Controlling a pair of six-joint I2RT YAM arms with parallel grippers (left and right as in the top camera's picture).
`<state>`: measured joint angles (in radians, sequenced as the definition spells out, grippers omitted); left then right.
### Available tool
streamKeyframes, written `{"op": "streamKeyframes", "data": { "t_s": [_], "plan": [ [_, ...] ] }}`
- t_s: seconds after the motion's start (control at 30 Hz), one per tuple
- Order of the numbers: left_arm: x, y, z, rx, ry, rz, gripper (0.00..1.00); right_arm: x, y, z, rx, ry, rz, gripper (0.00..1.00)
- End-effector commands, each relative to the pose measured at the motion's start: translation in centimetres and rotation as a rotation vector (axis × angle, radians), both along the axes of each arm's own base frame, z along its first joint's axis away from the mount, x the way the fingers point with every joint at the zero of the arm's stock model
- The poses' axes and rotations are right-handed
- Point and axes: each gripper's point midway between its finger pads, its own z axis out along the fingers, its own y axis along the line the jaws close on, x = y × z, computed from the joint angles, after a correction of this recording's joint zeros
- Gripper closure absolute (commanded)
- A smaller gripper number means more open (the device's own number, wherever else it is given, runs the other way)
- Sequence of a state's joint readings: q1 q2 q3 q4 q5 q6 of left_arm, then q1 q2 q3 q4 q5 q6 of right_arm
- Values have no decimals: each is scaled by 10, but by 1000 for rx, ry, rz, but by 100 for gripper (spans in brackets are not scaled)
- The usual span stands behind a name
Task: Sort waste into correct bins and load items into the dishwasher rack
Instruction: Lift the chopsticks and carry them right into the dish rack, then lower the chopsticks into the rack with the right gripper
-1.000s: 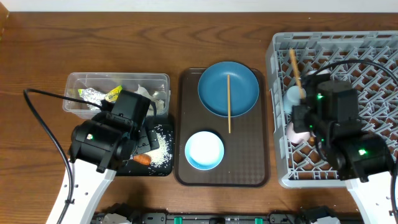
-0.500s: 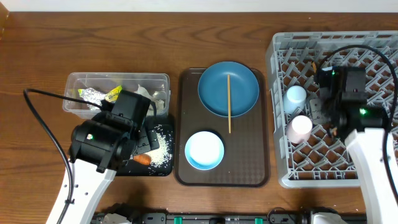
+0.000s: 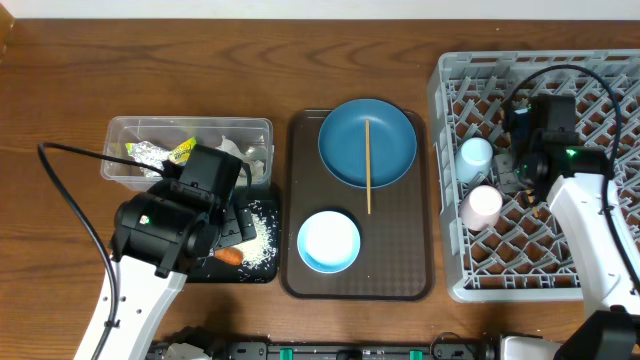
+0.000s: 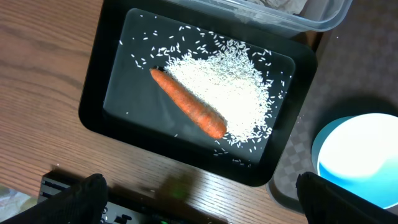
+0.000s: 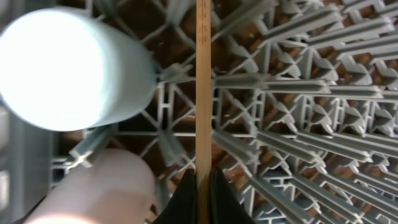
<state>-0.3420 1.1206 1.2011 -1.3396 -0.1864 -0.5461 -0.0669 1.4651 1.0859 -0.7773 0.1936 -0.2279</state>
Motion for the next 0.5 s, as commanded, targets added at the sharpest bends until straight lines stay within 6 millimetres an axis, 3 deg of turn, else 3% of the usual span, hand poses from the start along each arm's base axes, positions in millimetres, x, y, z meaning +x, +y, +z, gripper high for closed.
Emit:
{"op": "streamKeyframes", "data": {
  "t_s": [0.0,0.33,0.37,0.47],
  "plan": [
    [-2,3,-2,10,13,3,0,0,-11,1,-9,-8,-25,99],
    [-2,3,-2,10,13,3,0,1,-15,0,44,-24,-60,97],
    [-2,3,-2,10,13,3,0,1,-15,0,44,-24,-60,82],
    [-2,3,-2,10,13,3,0,1,-15,0,44,-25,-60,63]
  ]
}}
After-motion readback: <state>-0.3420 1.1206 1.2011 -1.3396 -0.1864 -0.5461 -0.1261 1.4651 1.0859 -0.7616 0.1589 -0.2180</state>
